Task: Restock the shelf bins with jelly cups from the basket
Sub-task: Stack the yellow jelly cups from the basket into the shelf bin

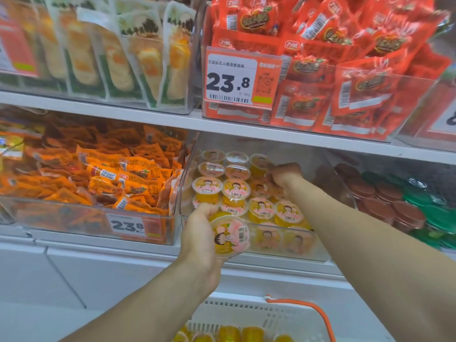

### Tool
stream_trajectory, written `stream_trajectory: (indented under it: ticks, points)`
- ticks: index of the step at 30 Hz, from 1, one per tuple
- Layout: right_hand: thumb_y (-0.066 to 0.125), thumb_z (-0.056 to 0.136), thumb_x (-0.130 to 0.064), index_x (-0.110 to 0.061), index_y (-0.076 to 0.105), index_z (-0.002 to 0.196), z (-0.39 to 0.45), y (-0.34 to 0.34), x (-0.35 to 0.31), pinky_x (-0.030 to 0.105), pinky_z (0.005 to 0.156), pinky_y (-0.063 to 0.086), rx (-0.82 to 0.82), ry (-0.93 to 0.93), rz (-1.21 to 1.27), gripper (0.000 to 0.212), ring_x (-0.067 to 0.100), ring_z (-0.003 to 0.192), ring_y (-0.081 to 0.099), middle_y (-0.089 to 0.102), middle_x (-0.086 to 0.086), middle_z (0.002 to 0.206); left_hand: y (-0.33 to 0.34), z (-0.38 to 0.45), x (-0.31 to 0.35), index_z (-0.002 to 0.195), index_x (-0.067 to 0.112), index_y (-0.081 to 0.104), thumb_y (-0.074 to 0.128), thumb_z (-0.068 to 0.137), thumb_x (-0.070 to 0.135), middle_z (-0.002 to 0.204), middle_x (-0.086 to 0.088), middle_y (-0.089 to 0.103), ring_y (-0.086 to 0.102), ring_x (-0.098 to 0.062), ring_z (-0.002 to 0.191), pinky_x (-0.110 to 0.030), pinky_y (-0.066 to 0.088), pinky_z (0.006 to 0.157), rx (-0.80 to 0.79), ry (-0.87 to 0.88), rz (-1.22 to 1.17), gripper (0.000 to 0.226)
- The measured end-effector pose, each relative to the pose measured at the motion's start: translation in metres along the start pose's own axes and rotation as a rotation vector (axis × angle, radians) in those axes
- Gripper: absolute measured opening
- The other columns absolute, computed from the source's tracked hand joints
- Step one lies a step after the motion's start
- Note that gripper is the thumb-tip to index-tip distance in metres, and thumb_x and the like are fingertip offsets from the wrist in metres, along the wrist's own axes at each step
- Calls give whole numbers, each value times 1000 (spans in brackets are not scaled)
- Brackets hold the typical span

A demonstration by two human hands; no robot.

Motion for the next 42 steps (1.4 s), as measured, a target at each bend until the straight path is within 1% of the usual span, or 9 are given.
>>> stream_trajectory:
  ticks: [6,12,17,20,23,25,28,35,42]
  points:
    - [60,92,-13,-4,67,76,-36,-25,-1,40,60,53,-125,-138,85,20,25,58,54,64,14,67,8,-10,3,80,5,64,47,90,21,79,-18,67,66,-31,74,-42,55,71,-68,42,-90,26]
    - [60,96,-33,0,68,97,-156,-44,-3,26,49,45,-606,-475,137,34,16,57,56,64,6,71,10,-15,8,112,3,68,45,103,36,109,-15,74,70,-26,106,-47,57,90,-107,75,-83,41]
    - [73,89,-13,-11,66,109,-171,-55,17,25,57,48,-604,-598,28,21,14,59,61,69,7,73,7,-13,7,120,1,61,38,103,49,110,-21,72,72,-35,101,-52,58,88,-111,58,-29,55]
    - [67,89,2,-6,64,100,-168,-56,22,29,54,48,-582,-433,160,14,17,56,59,67,8,69,8,-14,7,118,1,63,43,104,41,106,-24,73,72,-38,96,-50,60,83,-153,70,106,47]
    - [67,89,-1,-2,62,94,-173,-59,21,28,53,50,-671,-301,221,7,23,58,60,69,17,74,5,-12,10,109,0,60,54,101,28,81,-22,73,68,-33,61,-31,54,45,-92,208,329,30]
    - [73,83,-12,0,60,93,-179,-59,20,27,53,52,-736,-270,257,21,22,58,62,68,20,74,-1,-11,14,106,8,61,59,97,35,66,-8,70,63,-30,48,-23,39,37,-45,338,563,28]
    - [75,76,-6,-3,56,87,-187,-58,19,25,50,54,-749,-177,358,22,20,54,65,66,20,68,-4,-14,22,100,22,67,53,97,45,72,1,71,66,-26,49,-30,48,48,-59,482,853,27]
    - [62,91,4,5,63,91,-147,-46,8,19,52,54,-510,142,679,2,12,54,65,67,12,71,-21,1,25,111,22,62,44,92,40,111,5,55,49,-18,108,-35,41,93,56,792,1402,32]
    - [60,93,4,6,62,109,-68,0,13,19,42,51,-276,299,741,16,14,52,65,64,13,74,-29,7,1,108,22,58,37,82,41,101,1,52,43,-23,109,-38,40,89,-18,807,1746,38]
Point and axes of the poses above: each hand's wrist, its own z-axis towards the middle knuckle, its own y-axis out of the palm, x = y × z, the point moved 1 cm from there along z, towards the middle knuckle
